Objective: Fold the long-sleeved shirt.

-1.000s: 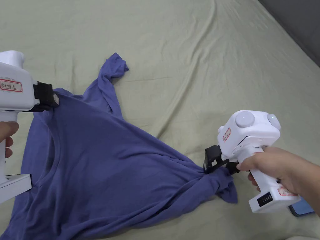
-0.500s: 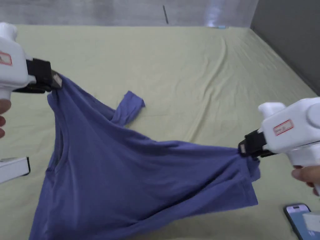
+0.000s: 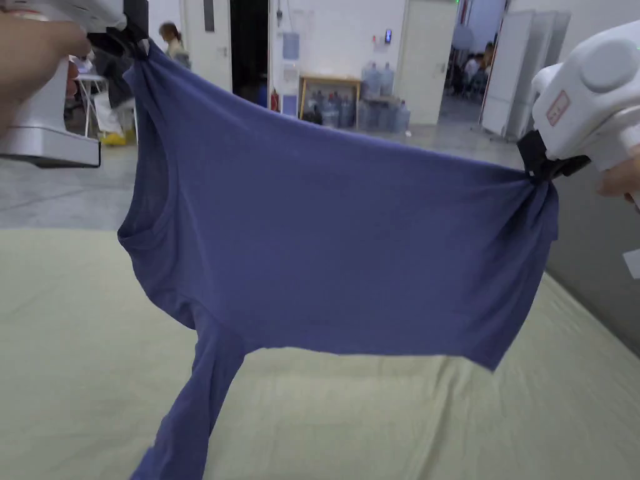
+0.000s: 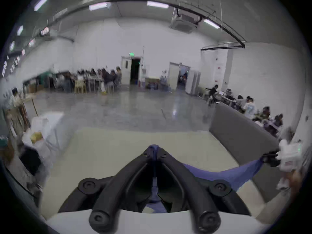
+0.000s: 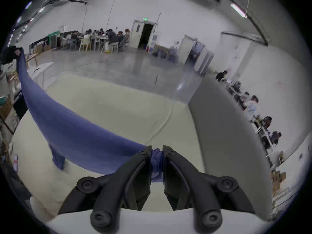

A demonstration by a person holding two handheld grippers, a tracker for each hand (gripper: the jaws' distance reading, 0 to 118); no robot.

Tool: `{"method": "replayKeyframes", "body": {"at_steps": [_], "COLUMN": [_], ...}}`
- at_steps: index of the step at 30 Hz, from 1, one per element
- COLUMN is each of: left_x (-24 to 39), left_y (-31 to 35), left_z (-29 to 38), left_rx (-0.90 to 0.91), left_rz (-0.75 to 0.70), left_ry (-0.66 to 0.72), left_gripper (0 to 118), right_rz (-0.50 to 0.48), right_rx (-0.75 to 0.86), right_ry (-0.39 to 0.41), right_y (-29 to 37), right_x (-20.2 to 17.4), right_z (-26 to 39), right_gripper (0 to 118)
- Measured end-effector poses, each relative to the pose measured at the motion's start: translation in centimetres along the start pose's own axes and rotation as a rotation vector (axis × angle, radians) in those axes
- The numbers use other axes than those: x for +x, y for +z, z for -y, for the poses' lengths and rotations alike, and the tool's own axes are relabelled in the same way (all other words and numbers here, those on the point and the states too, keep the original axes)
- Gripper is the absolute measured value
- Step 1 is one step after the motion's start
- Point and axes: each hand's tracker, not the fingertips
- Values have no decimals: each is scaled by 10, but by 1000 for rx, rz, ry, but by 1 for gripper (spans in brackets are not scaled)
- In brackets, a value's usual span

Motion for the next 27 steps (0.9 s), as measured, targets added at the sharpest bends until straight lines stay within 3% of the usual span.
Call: {"method": "replayKeyframes", "body": {"at_steps": [1, 7, 10, 15, 19, 23, 27], "left_x": [1, 3, 7, 3, -1, 2, -1], "left_y": [-4, -20, -21, -22, -35, -62, -82], "left_z": [-21, -119, -151, -170, -146, -94, -5], "left_rx": [45, 97, 144, 188, 141, 47, -104], "left_rz": [-21, -95, -84, -103, -67, -51, -2], "left_ry": [-33, 92, 92, 115, 217, 178, 183], "left_gripper": [1, 1, 1, 1, 1, 1, 1], "right_rz": [14, 95, 97, 103, 84, 41, -29], "right_rx": [23, 123, 188, 227, 224, 156, 66], "right_ry": [-9, -70, -160, -152, -150, -148, -98], "right_y": [1, 38, 52, 60, 42, 8, -47], "right_x": [4, 17, 29, 36, 34, 20, 2], "right_z": [-23, -114, -154, -183, -172, -125, -54], "right_gripper": [14, 14, 14, 14, 14, 14, 14]}}
